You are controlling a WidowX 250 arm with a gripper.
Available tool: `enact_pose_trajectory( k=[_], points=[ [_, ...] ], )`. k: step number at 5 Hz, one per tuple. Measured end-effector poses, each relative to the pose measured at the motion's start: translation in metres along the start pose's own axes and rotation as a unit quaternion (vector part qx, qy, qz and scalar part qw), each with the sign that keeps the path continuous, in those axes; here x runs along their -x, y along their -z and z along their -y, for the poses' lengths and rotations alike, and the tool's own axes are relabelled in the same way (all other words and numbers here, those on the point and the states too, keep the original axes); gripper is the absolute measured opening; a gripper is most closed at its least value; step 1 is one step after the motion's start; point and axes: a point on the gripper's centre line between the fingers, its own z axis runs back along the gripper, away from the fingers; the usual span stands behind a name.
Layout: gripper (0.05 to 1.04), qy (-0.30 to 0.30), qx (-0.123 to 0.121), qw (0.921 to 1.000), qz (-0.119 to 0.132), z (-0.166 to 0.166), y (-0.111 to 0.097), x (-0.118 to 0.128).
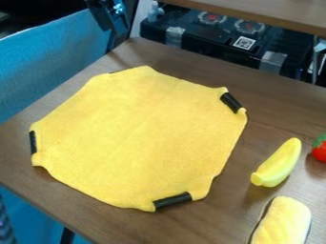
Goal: Put the yellow figure on the top right edge of the cloth
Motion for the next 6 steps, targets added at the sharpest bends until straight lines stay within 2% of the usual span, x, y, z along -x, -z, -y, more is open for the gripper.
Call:
enact_pose_trajectory(
  k=[1, 2, 3, 4, 5, 6],
  points=[
    [1.001, -0.006, 0.015, 0.9998, -0.012, -0.001, 0.017, 0.008],
    [1.001, 0.033, 0.032, 0.9988, -0.017, 0.008, 0.034, 0.027],
    [1.001, 0.064, 0.052, 0.9966, -0.008, 0.012, 0.030, 0.037],
    [1.001, 0.093, 0.084, 0.9917, -0.028, 0.033, 0.046, 0.040],
    [1.001, 0.107, 0.081, 0.9876, -0.081, 0.076, 0.081, 0.022],
    [1.001, 0.106, 0.084, 0.9857, -0.101, 0.121, 0.098, -0.002]
  ],
)
